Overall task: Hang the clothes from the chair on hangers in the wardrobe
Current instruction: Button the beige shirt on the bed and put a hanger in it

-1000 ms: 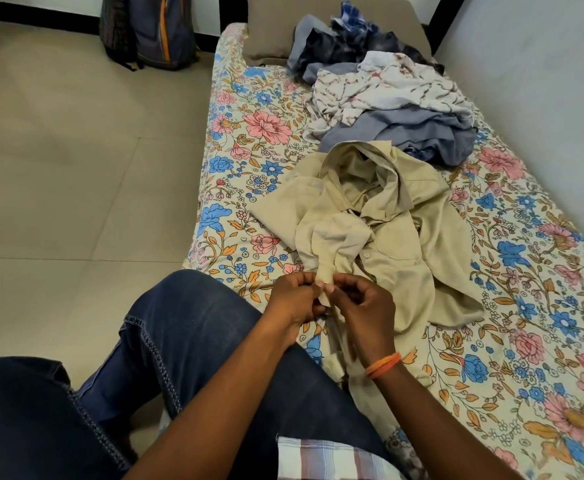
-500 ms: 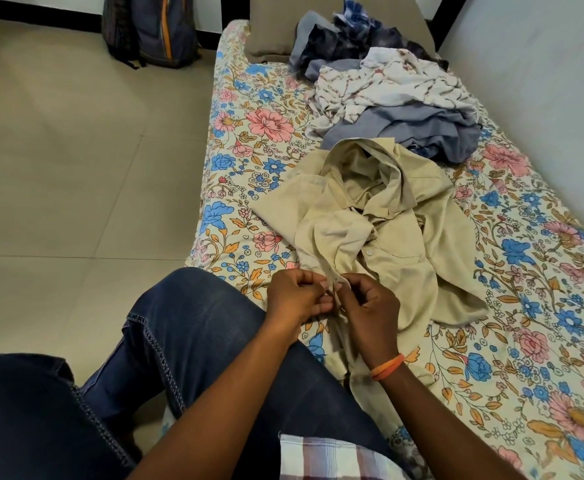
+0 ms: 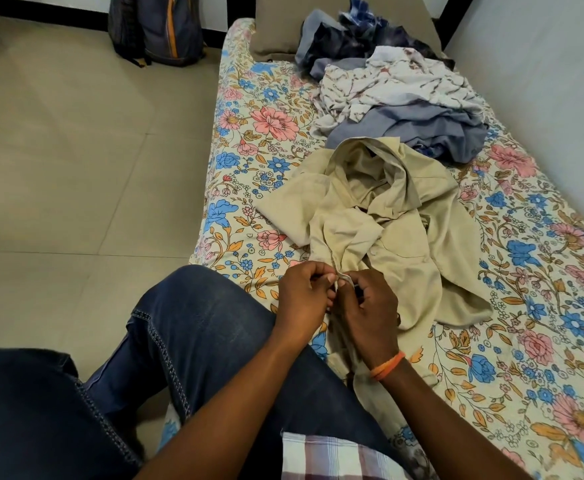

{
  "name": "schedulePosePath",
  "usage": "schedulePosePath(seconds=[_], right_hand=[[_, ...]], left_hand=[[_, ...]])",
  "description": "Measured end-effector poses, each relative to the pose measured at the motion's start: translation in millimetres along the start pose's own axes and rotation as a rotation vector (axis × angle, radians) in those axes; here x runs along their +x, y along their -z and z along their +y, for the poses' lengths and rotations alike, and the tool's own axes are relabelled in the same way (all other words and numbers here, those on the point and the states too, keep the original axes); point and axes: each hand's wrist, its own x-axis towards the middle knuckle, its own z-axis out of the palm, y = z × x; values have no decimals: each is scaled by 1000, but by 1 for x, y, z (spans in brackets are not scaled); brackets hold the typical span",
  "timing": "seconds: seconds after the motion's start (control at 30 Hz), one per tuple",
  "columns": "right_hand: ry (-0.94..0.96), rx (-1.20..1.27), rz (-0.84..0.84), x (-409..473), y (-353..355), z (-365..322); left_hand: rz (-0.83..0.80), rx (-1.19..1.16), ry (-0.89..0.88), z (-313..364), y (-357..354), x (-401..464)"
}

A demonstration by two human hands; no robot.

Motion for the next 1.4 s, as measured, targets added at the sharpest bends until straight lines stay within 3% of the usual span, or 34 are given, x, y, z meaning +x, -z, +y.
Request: schedulePosePath(seconds=[0.23,0.43,0.57,0.7,0.83,1.07,1.23,1.4], right_hand=[[-221,142,-24,3,0,0],[-300,313,-86,5,-1,-8],[-379,426,-115,6,4,-11],[-309,376,-201,7,12,-10],[-329,271,-96,7,7,-8],[-305,176,4,3,-6,-8],[-328,261,-18,6,-8,-12],[-471,499,-111,14,2,-12]], left_hand=[[44,-32,9,1,1,-3],[154,-59,-7,3,2,-6],[123,-59,7,5,5,-5],[69,1,27,2,7,-3],[44,-44,125,3,6,0],[18,3,70,-2,7,0],[44,-108,175,-6,5,8],[-11,-263,285,-4,8,11]])
